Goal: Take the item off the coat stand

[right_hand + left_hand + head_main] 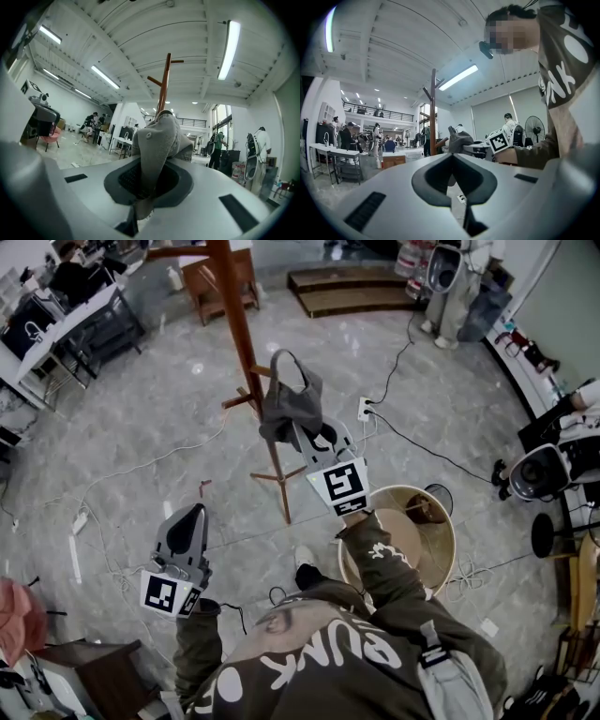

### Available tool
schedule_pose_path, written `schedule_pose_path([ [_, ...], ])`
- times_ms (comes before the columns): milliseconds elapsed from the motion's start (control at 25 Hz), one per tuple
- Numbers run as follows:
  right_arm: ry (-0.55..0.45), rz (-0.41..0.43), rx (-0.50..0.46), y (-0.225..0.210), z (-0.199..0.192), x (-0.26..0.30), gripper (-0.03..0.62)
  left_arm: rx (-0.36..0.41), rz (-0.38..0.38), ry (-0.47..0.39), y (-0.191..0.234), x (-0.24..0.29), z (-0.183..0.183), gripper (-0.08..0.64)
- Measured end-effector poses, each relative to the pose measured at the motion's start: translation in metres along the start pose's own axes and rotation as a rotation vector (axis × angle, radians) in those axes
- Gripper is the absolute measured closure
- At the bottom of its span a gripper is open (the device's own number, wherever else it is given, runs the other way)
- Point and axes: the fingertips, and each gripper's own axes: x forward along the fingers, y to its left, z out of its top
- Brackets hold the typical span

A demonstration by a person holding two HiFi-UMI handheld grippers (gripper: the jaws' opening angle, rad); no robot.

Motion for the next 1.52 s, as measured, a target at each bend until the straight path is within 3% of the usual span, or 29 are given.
schedule_pose_path([
  [360, 0.017, -0.05, -0.06, 0.051, 0.011, -0.108, 0.561, 0.011, -0.021, -0.039, -0.052, -0.083, 0.006, 0.557],
  [840, 0.084, -0.097, -0.011, 0.17, 0.012, -0.288, 0.561, -0.024, -0.066, -0.056, -0.14, -0.235, 0.007, 0.557],
  [1520, 0.061, -0.062, -0.004, 0.228, 0.037, -0.424, 0.561, -0.026, -0.122, -0.084, -0.236, -0.283, 0.019, 0.557],
])
